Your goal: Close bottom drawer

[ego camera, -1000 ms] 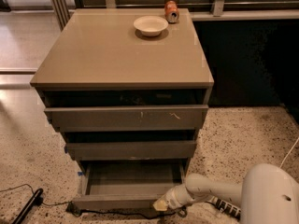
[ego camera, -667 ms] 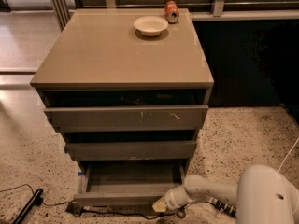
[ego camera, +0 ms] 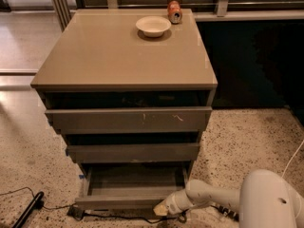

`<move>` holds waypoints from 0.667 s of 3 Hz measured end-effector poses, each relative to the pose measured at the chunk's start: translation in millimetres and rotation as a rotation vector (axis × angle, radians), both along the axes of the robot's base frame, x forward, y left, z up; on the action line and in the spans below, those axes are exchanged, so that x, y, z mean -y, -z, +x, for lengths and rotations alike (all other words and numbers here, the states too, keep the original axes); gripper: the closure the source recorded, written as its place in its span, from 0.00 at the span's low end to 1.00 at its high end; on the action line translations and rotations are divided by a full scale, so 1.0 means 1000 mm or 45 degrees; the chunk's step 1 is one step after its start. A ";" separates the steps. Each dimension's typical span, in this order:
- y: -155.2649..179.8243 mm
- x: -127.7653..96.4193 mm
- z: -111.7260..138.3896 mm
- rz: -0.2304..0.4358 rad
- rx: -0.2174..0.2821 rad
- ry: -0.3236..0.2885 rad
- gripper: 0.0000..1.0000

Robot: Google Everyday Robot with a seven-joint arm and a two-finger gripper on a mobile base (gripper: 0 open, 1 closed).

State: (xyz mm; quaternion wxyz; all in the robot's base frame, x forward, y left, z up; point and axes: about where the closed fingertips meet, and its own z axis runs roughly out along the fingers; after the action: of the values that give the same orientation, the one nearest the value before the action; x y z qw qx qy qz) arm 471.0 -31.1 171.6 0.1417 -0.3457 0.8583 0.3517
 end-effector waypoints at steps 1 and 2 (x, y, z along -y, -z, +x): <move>-0.001 -0.006 0.008 0.010 0.020 0.030 1.00; -0.009 -0.026 0.045 0.045 0.112 0.127 1.00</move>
Offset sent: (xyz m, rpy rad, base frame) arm 0.0908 0.0447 0.0241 0.0676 -0.1745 -0.1926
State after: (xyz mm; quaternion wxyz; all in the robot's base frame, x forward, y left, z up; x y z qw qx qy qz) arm 515.6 -4.7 181.1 0.2028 -0.3151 0.8610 0.3438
